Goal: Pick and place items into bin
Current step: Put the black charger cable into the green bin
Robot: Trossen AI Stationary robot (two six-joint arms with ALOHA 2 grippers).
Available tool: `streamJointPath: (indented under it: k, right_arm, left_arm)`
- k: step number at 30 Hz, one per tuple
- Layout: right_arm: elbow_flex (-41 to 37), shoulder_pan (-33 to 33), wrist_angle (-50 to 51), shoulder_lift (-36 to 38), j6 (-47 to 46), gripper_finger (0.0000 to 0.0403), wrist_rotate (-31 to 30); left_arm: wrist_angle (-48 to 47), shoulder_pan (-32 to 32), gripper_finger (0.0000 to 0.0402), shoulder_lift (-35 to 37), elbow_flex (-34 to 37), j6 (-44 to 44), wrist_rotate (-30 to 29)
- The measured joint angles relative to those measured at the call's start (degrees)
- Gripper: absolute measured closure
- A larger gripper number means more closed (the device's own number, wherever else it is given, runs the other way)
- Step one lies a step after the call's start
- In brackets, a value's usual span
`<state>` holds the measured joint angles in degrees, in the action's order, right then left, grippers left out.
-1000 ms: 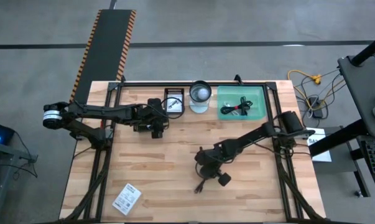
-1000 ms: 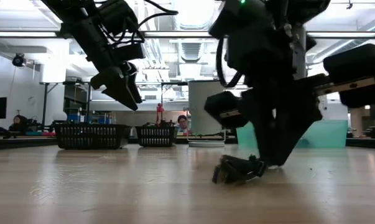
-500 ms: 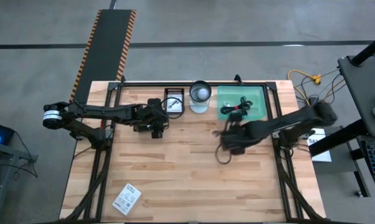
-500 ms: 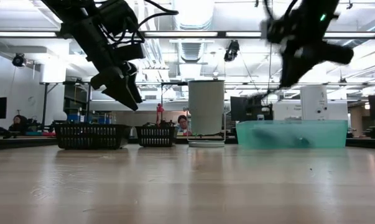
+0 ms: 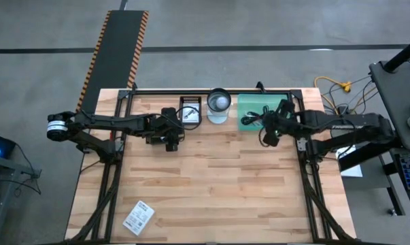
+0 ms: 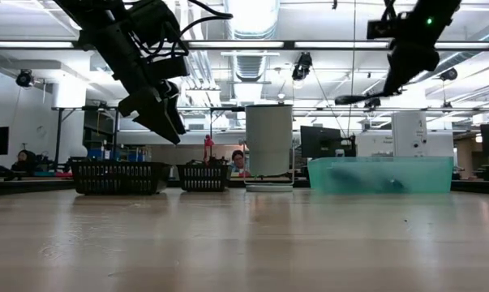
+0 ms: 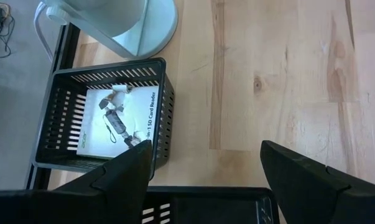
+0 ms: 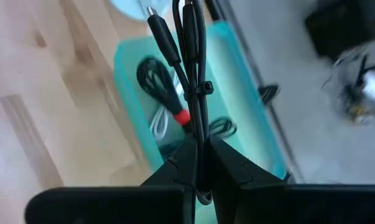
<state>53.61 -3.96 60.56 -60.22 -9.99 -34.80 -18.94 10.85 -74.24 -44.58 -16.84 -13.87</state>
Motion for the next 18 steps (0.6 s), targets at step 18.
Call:
streamJointPath:
  k: [18]
  right_arm:
    - [-2.1, -23.5, -12.0, -5.8, 13.6, 0.0294, 14.5]
  left_arm:
    - [-0.1, 0.0, 0.0120, 0.0, 0.0, -0.1, 0.0]
